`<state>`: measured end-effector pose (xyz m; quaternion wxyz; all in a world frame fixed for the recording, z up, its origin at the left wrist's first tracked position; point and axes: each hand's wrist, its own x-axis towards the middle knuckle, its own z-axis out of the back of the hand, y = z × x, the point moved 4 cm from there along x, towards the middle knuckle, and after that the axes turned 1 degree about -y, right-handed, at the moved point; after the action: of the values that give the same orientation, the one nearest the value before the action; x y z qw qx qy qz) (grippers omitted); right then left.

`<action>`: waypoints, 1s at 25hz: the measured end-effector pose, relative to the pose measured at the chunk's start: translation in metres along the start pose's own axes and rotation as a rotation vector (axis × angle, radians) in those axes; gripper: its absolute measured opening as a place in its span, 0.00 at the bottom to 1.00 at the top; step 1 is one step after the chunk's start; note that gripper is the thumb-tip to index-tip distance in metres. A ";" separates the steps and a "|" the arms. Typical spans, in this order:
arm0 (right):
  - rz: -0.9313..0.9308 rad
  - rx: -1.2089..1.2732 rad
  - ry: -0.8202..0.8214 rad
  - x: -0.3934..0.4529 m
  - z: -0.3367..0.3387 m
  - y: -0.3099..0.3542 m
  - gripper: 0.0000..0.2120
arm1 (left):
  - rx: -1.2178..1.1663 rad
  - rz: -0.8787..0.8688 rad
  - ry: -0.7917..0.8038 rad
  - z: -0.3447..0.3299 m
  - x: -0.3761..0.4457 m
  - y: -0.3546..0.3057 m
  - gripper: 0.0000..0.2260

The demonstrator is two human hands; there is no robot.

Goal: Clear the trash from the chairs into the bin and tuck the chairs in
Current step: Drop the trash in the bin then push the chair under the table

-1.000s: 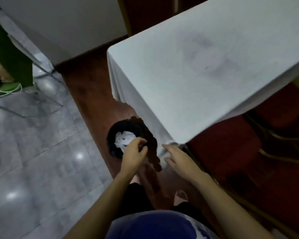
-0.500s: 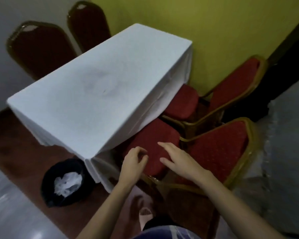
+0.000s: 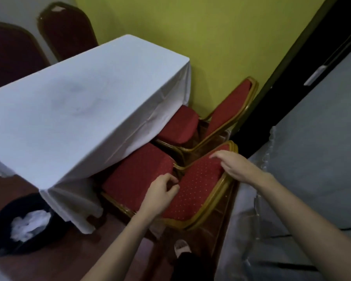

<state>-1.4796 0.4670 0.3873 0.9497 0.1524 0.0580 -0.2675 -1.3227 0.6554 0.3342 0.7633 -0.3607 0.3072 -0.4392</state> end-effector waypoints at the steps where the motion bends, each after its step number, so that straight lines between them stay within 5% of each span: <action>1: 0.024 0.001 -0.006 0.000 -0.003 -0.016 0.16 | 0.018 0.007 0.004 0.000 0.010 -0.008 0.04; 7: 0.166 0.271 -0.135 0.014 -0.009 -0.091 0.17 | -0.010 0.119 -0.031 -0.041 0.056 -0.061 0.06; 13: 0.438 -0.062 0.014 0.032 -0.010 -0.108 0.18 | 0.091 0.079 0.094 -0.110 0.062 -0.105 0.22; 19: 0.523 -0.184 0.030 0.054 -0.011 -0.101 0.15 | 0.187 0.167 -0.109 -0.136 0.052 -0.101 0.27; 25: 0.579 -0.118 0.025 0.058 -0.021 -0.110 0.13 | 0.241 0.246 -0.112 -0.132 0.041 -0.092 0.32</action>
<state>-1.4885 0.3565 0.3279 0.9929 0.1104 0.0394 0.0204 -1.4507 0.5487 0.3308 0.8648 -0.2503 0.2512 -0.3554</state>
